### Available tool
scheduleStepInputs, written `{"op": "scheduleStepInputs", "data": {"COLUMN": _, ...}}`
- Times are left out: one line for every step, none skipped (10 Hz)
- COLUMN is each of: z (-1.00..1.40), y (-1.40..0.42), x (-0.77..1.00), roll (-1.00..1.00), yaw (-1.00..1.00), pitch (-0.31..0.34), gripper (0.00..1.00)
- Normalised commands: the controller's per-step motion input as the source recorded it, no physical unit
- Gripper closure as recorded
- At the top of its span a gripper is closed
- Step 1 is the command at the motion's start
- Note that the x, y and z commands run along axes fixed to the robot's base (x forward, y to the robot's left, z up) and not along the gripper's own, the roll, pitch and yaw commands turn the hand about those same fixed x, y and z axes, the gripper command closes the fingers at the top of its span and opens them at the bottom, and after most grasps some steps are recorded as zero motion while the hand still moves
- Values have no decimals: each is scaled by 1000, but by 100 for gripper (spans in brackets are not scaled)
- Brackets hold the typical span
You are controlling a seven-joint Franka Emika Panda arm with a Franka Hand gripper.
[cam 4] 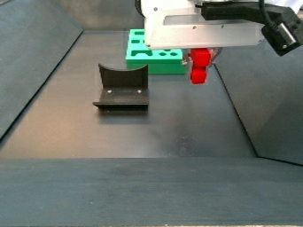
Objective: Pick up the double-square object. Move up. Rotate the double-square object. Place the double-square object on the fixture. Regrasp the double-square object. Move to above the board. Insert the double-square object.
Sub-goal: Rotate the double-square object.
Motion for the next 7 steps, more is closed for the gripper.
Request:
{"op": "scheduleStepInputs", "data": {"z": -6, "y": 14, "x": 12, "roll": -34, "yaw": -311, "pitch": -19, "gripper": 100}}
{"op": "scheduleStepInputs", "data": {"z": -1000, "y": 0, "x": 0, "roll": 0, "yaw": 0, "pitch": 0, "gripper": 100}}
{"op": "scheduleStepInputs", "data": {"z": -1000, "y": 1, "x": 9, "roll": 1, "yaw": 41, "pitch": -10, "gripper": 100}}
{"op": "scheduleStepInputs", "data": {"z": -1000, "y": 1, "x": 18, "roll": -2, "yaw": 41, "pitch": -22, "gripper": 100}}
{"op": "scheduleStepInputs", "data": {"z": -1000, "y": -2, "x": 26, "roll": -23, "yaw": 34, "pitch": -30, "gripper": 100}}
{"op": "scheduleStepInputs", "data": {"z": -1000, "y": -2, "x": 33, "roll": -33, "yaw": 30, "pitch": -33, "gripper": 100}}
{"op": "scheduleStepInputs", "data": {"z": -895, "y": 5, "x": 42, "roll": -54, "yaw": 22, "pitch": -34, "gripper": 100}}
